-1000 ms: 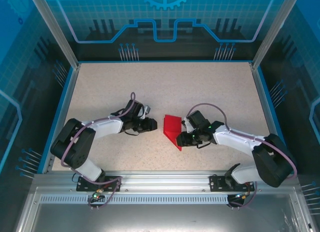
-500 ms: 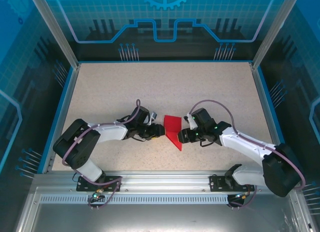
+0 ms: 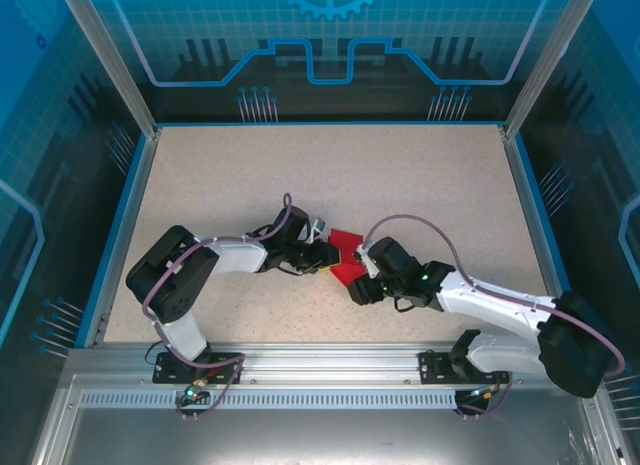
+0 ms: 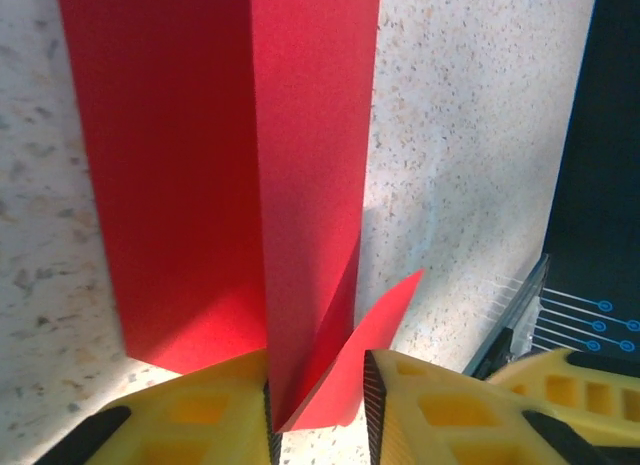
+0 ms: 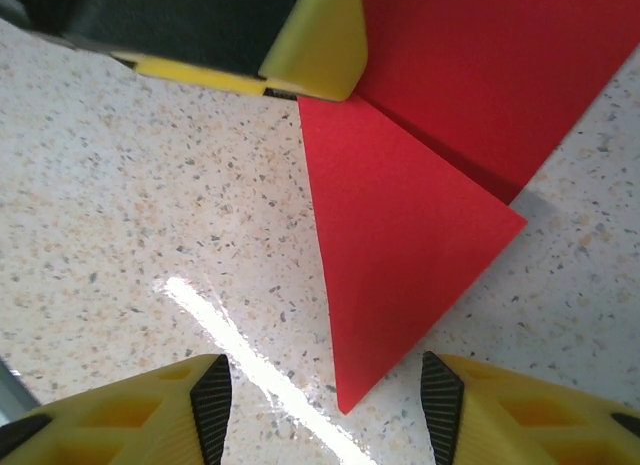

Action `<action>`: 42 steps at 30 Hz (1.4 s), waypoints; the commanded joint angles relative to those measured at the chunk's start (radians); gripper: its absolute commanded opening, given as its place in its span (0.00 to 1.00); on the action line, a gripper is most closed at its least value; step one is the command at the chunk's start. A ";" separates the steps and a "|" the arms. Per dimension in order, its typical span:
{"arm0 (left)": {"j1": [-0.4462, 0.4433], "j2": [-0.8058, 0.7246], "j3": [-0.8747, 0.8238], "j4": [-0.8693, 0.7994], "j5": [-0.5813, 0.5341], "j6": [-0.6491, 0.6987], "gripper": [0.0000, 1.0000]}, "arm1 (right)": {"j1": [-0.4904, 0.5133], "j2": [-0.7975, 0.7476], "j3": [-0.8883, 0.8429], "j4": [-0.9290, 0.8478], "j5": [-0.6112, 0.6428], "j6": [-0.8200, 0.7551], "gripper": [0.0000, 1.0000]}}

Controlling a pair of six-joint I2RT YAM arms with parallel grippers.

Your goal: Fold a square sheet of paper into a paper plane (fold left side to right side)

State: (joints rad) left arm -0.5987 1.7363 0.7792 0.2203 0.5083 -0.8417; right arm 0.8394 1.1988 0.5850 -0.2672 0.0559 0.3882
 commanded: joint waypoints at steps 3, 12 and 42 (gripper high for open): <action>-0.004 -0.005 0.025 0.020 0.039 -0.054 0.26 | 0.065 0.107 0.062 0.040 0.135 -0.060 0.56; -0.004 -0.009 0.051 0.009 0.052 -0.099 0.24 | 0.097 0.231 0.129 0.023 0.210 -0.084 0.53; 0.058 -0.172 -0.006 -0.094 0.024 -0.027 0.61 | 0.064 0.282 0.113 -0.038 0.131 -0.029 0.04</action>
State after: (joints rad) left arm -0.5575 1.6440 0.7822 0.0971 0.5056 -0.8921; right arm 0.9169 1.4956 0.7345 -0.2737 0.2657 0.3599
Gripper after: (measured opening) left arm 0.589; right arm 0.058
